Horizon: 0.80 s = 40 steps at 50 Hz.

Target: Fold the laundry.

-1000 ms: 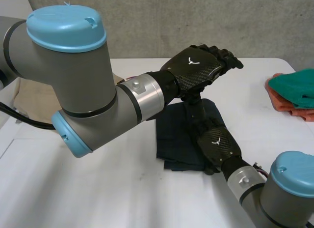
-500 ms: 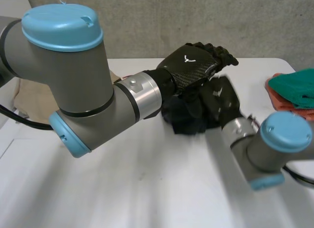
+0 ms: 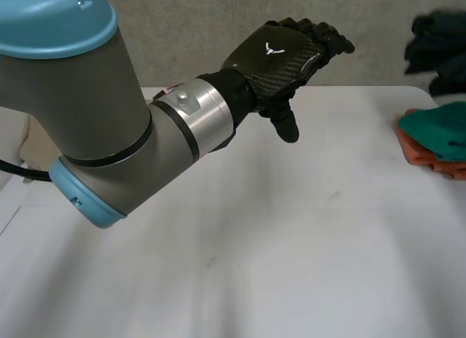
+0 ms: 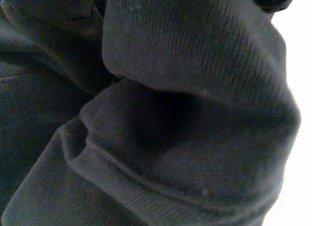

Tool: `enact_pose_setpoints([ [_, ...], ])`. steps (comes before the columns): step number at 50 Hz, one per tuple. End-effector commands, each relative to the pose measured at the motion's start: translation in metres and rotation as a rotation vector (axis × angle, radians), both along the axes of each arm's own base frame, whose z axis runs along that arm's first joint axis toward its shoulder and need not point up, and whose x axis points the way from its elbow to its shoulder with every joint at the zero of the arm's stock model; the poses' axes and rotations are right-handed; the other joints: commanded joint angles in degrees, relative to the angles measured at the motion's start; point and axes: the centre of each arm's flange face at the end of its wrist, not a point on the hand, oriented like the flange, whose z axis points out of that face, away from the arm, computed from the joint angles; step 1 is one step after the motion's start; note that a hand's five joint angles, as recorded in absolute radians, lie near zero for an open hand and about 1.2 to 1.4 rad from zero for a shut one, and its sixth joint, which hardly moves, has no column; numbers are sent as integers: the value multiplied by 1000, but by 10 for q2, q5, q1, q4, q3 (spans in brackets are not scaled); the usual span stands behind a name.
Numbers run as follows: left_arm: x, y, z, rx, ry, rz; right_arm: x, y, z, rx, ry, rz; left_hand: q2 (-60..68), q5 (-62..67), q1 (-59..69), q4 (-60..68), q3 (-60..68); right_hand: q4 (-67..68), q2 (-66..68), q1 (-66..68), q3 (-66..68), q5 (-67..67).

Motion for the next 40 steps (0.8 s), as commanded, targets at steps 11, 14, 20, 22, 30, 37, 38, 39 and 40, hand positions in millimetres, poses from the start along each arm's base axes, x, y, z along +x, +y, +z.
enact_pose_setpoints([
  [11,-4,9,-14,34,-30,-23,-97,-6,-142,192,99,163,6,-10,7,0,-4,115,147,241,135,166],
  [14,-3,9,-14,34,-30,-23,-99,-5,-133,195,82,201,6,-10,7,0,-4,115,147,241,135,166],
  [20,-3,11,-13,35,-29,-24,-109,-2,-126,216,39,176,6,-10,7,0,-4,-351,-319,-225,-331,-300],
  [22,-4,14,-15,36,-34,-32,-114,7,-123,278,-8,147,6,-10,7,0,-4,-585,-553,-459,-565,-534],
  [30,-4,22,-7,24,-22,-46,-120,53,-66,416,-43,82,2,-13,4,-3,-7,-585,-553,-459,-565,-534],
  [37,-2,27,3,2,5,-52,-150,88,-20,480,89,-134,1,-15,2,-5,-9,-585,-553,-459,-565,-534],
  [38,-3,30,5,-2,6,-58,-158,92,-12,495,114,-199,1,-15,2,-5,-9,-585,-553,-459,-565,-534],
  [39,-3,31,6,-3,9,-60,-164,94,-5,496,132,-249,-1,-16,1,-6,-11,-585,-553,-459,-565,-534],
  [40,-3,32,7,-8,12,-63,-168,95,0,499,146,-289,-1,-16,1,-6,-11,-585,-553,-459,-565,-534],
])
